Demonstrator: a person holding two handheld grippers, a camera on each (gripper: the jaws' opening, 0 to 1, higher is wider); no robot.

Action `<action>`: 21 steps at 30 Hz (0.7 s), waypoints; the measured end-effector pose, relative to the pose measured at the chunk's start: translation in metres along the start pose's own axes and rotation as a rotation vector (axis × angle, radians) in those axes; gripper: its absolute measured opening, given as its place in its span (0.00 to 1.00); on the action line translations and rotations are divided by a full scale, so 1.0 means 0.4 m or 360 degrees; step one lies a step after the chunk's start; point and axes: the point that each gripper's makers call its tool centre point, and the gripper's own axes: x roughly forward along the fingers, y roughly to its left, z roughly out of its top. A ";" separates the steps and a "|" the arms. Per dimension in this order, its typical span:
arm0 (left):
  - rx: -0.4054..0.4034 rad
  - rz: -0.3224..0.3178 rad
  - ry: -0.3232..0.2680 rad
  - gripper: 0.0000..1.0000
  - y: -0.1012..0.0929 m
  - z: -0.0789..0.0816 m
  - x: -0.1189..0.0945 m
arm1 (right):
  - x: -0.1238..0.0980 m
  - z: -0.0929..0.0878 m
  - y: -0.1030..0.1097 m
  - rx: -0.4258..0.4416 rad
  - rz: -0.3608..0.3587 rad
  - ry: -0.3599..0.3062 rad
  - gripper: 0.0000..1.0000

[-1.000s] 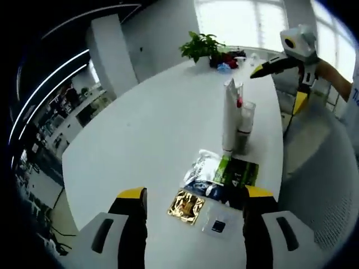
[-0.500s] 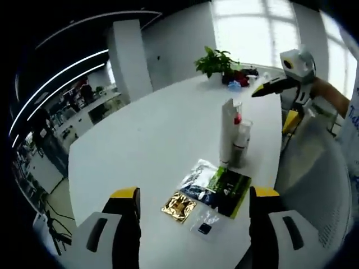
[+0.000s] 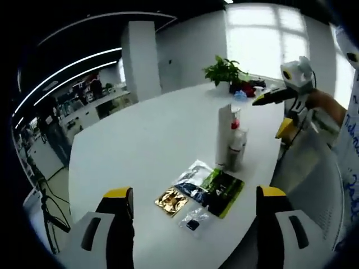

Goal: Arrange the skincare products in the storage area until every visible bottle or jar stands upright without overlapping.

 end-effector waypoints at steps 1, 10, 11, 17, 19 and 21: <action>-0.0017 0.0005 -0.0007 0.90 0.001 -0.001 -0.002 | 0.000 -0.001 0.001 0.0000 0.0002 0.0000 1.00; -0.0073 0.0031 -0.0003 0.96 0.007 -0.016 -0.011 | 0.003 -0.006 0.006 0.0006 0.0012 0.0006 1.00; -0.0084 0.0037 -0.0010 0.97 0.010 -0.015 -0.011 | 0.003 -0.006 0.006 0.0005 0.0012 0.0006 1.00; -0.0085 0.0032 -0.0021 0.97 0.006 -0.011 -0.011 | 0.004 -0.008 0.002 0.0003 0.0012 0.0013 1.00; -0.0082 0.0031 -0.0022 0.97 0.005 -0.011 -0.012 | 0.004 -0.009 0.001 0.0005 0.0011 0.0015 1.00; -0.0098 0.0039 -0.0019 0.97 0.010 -0.015 -0.014 | 0.005 -0.010 0.002 0.0009 0.0014 0.0015 1.00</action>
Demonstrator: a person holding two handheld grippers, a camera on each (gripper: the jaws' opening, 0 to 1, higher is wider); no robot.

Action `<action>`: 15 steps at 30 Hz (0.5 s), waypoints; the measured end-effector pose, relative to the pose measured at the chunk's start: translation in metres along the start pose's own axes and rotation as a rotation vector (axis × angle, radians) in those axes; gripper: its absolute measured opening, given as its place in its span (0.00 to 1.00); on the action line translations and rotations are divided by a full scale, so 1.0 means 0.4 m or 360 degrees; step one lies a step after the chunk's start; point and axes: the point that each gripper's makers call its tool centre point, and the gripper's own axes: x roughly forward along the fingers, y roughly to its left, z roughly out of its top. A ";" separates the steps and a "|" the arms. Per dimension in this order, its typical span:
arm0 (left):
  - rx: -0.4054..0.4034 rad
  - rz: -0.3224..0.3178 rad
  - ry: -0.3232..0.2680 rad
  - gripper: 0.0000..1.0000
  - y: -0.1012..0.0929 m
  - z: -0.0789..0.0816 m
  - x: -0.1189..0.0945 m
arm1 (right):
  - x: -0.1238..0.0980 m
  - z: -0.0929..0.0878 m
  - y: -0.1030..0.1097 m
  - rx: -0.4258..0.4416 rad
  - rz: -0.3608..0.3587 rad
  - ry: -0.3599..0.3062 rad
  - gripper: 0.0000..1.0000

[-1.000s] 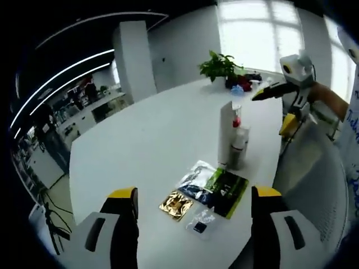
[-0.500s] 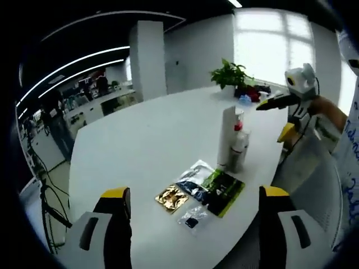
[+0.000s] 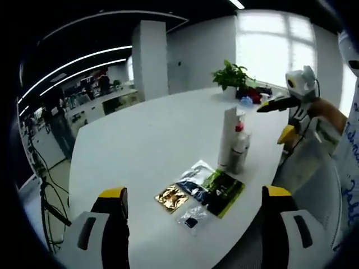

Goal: Arrange the skincare products in the storage area until every visible bottle or jar stands upright without overlapping.

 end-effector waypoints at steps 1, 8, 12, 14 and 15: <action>-0.0003 0.0005 -0.0002 0.97 0.002 -0.001 -0.001 | 0.001 -0.001 0.000 0.0001 0.0001 0.0001 1.00; -0.0026 0.0015 -0.0007 0.97 0.002 -0.006 -0.005 | 0.004 -0.004 0.001 -0.0006 0.0007 0.0014 1.00; -0.0028 0.0004 -0.0007 0.97 -0.005 -0.006 -0.004 | 0.002 -0.001 -0.001 -0.0006 0.0000 0.0006 1.00; -0.0028 0.0003 -0.0003 0.97 -0.007 -0.006 -0.002 | 0.001 0.000 -0.003 -0.0003 -0.0002 0.0001 1.00; -0.0026 0.0001 -0.0002 0.97 -0.008 -0.006 -0.001 | 0.000 0.000 -0.004 -0.0004 -0.0008 0.0002 1.00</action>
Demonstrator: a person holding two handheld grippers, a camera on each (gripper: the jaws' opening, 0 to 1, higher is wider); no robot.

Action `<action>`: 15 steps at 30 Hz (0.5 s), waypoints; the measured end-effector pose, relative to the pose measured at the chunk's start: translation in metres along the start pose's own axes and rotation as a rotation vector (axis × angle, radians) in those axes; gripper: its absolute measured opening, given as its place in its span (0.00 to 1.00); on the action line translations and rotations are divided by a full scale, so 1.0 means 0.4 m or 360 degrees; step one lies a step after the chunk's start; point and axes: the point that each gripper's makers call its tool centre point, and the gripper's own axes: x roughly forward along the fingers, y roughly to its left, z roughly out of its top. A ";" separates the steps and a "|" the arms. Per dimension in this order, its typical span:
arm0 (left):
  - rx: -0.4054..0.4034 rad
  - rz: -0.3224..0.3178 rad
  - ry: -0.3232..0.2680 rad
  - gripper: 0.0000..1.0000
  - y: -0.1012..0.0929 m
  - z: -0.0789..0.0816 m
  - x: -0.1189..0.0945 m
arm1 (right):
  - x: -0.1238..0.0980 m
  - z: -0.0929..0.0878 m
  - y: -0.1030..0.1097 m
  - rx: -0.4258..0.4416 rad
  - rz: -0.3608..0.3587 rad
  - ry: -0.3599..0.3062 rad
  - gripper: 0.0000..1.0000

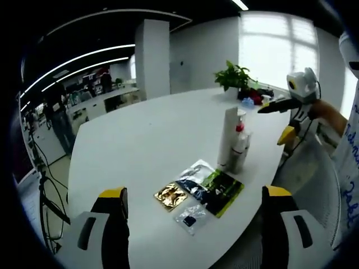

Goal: Arrange the skincare products in the storage area until every visible bottle or jar stands upright without overlapping.

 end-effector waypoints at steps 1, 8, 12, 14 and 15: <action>0.0002 -0.0002 0.0000 0.97 -0.002 0.001 0.001 | 0.000 0.000 -0.001 -0.0003 -0.0003 -0.0001 1.00; 0.0003 -0.0010 -0.0004 0.97 -0.010 0.001 0.003 | -0.005 0.005 0.001 -0.0001 -0.0009 -0.0016 1.00; -0.0003 -0.0008 -0.0011 0.97 -0.009 0.003 0.002 | -0.007 0.007 0.002 0.0001 -0.0012 -0.0020 1.00; -0.0011 -0.0004 -0.0025 0.97 -0.008 0.007 0.002 | -0.007 0.007 0.003 0.0000 -0.0014 -0.0019 1.00; -0.0014 -0.0001 -0.0033 0.97 -0.008 0.009 0.002 | -0.008 0.008 0.003 0.0001 -0.0013 -0.0018 1.00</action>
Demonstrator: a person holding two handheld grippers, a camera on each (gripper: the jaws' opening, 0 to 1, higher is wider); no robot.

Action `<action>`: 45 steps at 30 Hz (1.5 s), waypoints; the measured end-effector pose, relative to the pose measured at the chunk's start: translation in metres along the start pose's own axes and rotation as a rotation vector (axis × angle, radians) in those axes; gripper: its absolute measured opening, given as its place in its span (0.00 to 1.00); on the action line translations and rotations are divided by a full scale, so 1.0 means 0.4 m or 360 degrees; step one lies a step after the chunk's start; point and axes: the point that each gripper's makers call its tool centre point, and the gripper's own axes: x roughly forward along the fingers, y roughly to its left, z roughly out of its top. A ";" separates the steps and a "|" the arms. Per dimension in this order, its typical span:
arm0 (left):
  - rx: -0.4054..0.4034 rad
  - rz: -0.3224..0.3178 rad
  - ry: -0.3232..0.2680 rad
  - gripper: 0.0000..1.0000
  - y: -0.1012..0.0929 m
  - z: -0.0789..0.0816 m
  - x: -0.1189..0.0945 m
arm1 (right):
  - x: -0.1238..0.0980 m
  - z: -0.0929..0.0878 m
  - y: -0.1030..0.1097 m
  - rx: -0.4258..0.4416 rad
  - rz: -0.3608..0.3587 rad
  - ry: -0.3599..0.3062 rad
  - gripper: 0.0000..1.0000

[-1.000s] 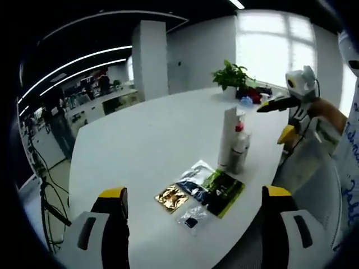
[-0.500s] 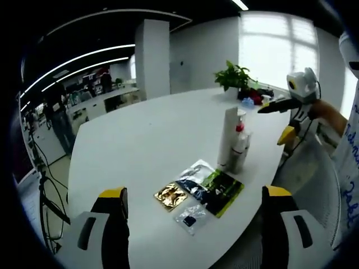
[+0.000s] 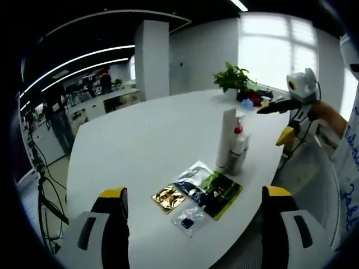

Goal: Arrange the skincare products in the storage area until every visible bottle or jar stands upright without overlapping.

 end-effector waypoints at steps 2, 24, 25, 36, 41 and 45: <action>0.0000 -0.0001 -0.0001 0.97 -0.001 0.000 0.000 | -0.001 0.001 0.001 0.0002 0.0000 -0.0003 1.00; -0.0032 0.0034 -0.0020 0.97 -0.006 0.011 -0.003 | 0.001 -0.002 -0.001 0.0040 0.0009 -0.0026 1.00; -0.0029 0.0037 -0.0018 0.97 -0.005 0.011 -0.003 | 0.001 -0.002 -0.001 0.0039 0.0009 -0.0027 1.00; -0.0035 0.0064 -0.0012 0.97 0.000 0.004 -0.020 | 0.003 0.002 0.004 0.0038 0.0019 -0.0038 1.00; -0.0057 0.0084 -0.0039 0.97 0.003 0.005 -0.026 | 0.004 0.000 0.006 0.0031 0.0022 -0.0025 1.00; -0.0066 0.0089 -0.0028 0.97 0.004 -0.005 -0.030 | 0.002 0.004 0.005 0.0029 0.0016 -0.0029 1.00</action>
